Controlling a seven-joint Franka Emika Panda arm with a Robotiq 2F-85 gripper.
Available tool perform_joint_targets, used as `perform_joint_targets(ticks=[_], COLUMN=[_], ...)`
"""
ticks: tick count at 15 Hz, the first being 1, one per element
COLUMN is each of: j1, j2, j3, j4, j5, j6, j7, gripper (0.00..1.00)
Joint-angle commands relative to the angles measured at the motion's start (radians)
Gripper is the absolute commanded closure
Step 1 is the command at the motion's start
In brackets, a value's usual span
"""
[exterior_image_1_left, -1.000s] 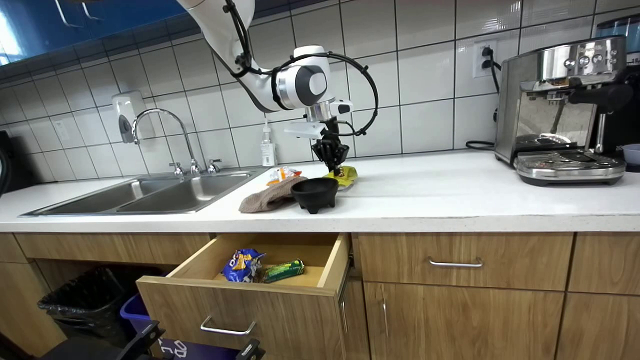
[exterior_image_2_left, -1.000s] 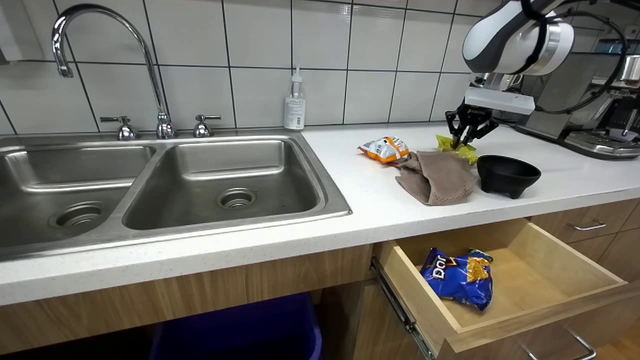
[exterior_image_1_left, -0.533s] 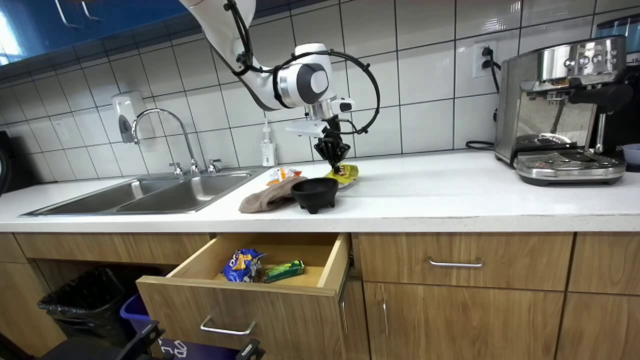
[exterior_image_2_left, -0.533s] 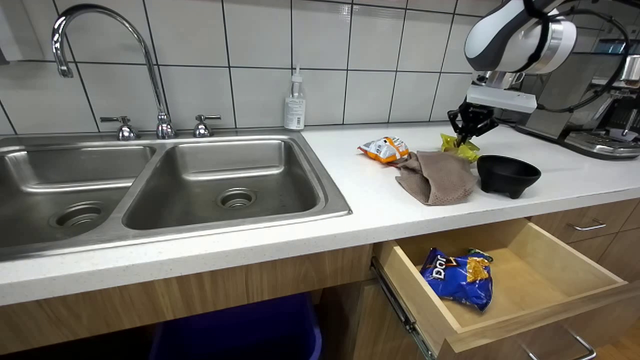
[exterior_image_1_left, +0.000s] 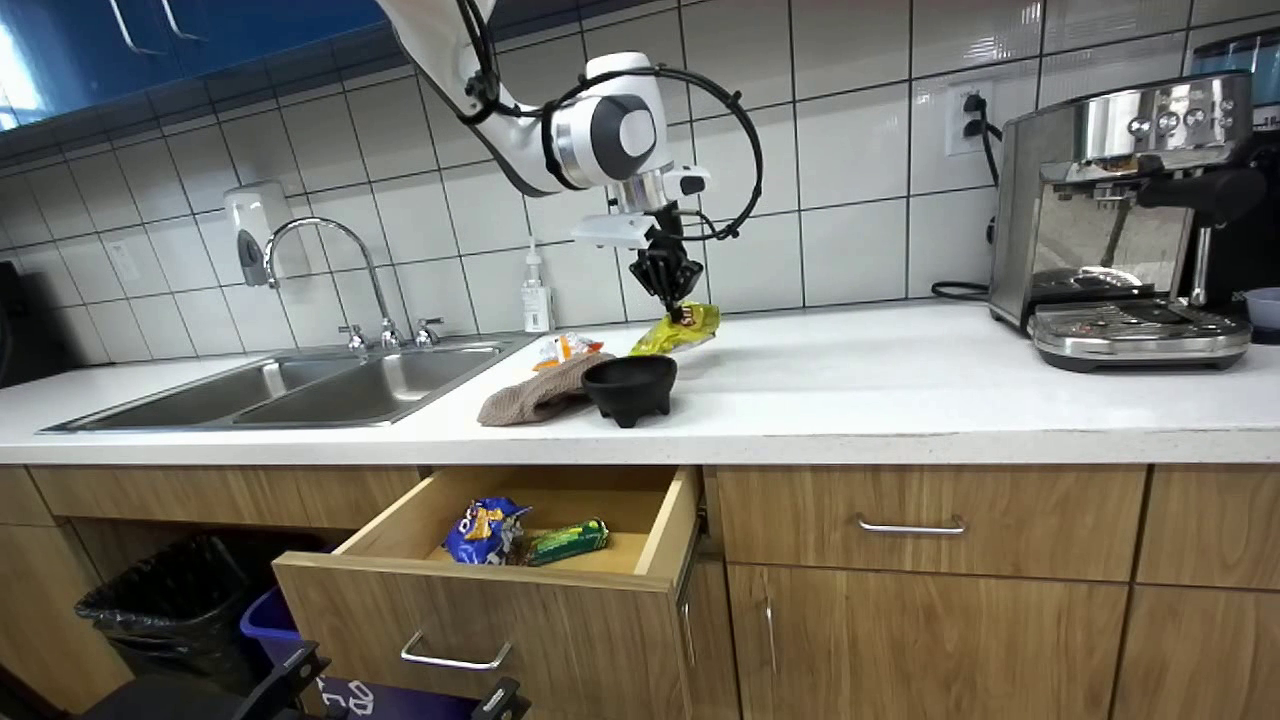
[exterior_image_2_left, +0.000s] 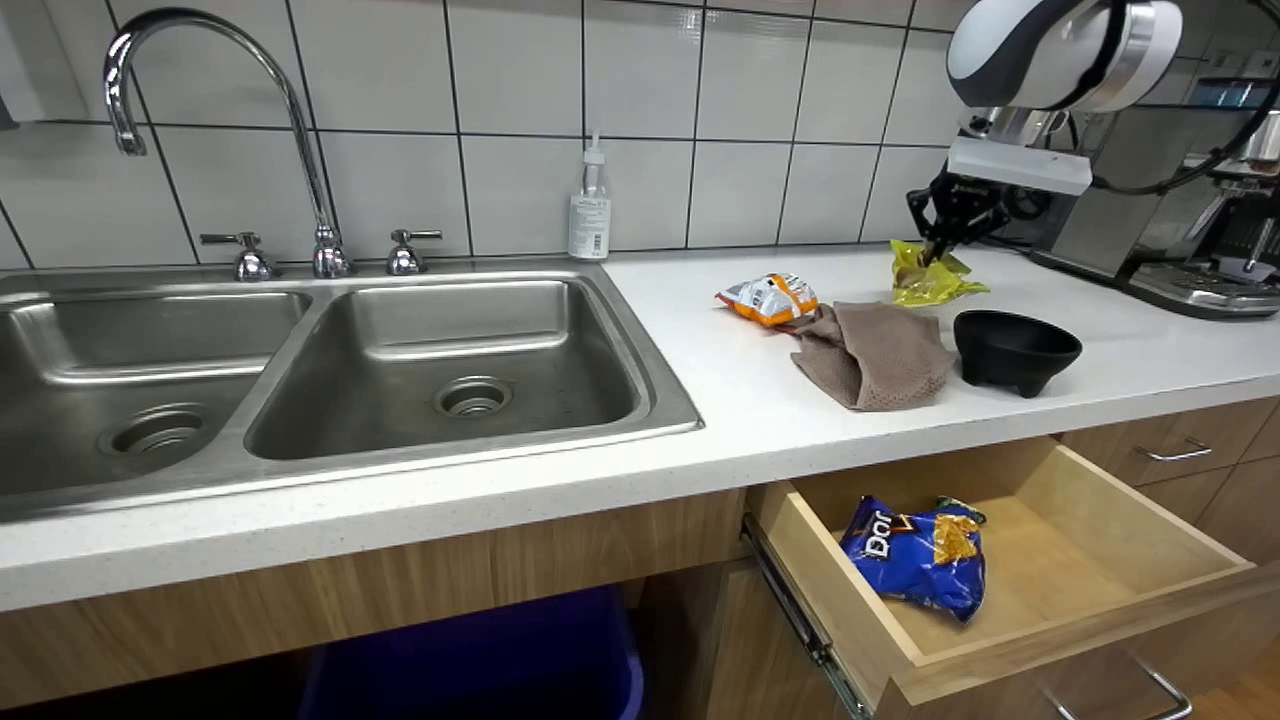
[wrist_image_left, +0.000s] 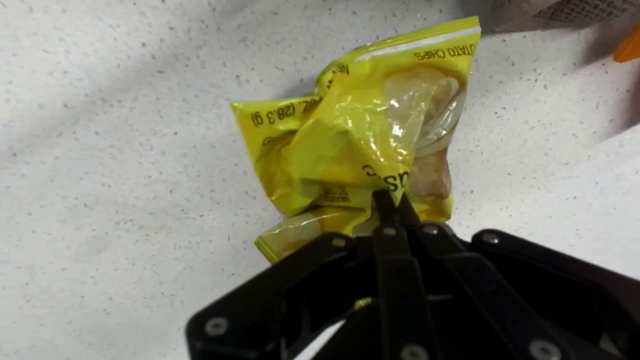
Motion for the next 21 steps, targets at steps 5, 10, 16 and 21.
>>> perform_joint_targets(ticks=[5, 10, 16, 21], j1=[-0.001, 0.0, 0.007, 0.005], j2=[-0.179, -0.253, -0.358, -0.458], j3=[-0.002, -0.003, -0.002, 0.007], j4=[-0.155, -0.249, -0.4, -0.52], j5=[-0.042, -0.062, -0.112, -0.136], j6=[-0.004, 0.009, 0.032, 0.042], j7=[-0.008, -0.012, -0.02, -0.056], gripper=[1.0, 1.0, 1.0, 1.0])
